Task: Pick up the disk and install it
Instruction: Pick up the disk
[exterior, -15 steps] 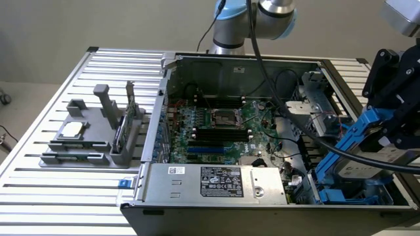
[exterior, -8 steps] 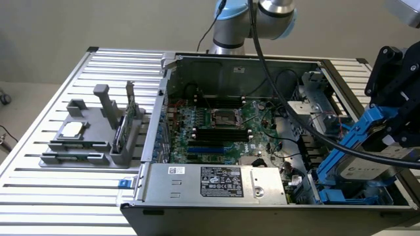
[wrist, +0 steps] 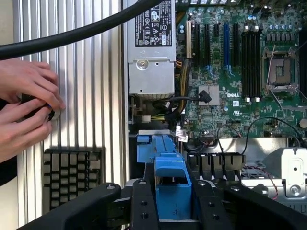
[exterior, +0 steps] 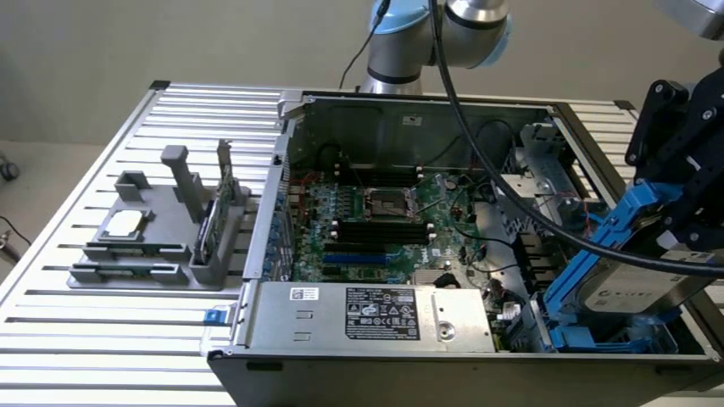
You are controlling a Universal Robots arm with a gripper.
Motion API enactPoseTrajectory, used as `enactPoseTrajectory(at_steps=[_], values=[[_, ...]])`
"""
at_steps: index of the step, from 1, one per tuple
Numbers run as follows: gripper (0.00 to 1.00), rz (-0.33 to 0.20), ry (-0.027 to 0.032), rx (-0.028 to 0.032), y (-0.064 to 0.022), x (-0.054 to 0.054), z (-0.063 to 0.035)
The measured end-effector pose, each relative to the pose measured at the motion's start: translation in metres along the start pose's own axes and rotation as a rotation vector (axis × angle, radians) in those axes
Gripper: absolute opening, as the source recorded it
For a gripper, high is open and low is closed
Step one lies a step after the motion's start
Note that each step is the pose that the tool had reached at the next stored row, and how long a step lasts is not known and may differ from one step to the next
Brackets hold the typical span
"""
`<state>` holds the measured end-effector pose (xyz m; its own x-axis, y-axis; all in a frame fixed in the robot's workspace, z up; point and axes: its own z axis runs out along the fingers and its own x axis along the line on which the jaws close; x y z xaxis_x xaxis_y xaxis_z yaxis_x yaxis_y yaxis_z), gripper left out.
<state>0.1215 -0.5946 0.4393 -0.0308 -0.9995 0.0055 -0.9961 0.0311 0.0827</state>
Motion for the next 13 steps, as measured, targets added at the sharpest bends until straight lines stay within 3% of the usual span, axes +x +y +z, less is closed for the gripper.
enactPoseTrajectory(at_steps=[13], values=[[0.33,-0.017,0.0016,0.0001,-0.0006,-0.0004,0.0019]])
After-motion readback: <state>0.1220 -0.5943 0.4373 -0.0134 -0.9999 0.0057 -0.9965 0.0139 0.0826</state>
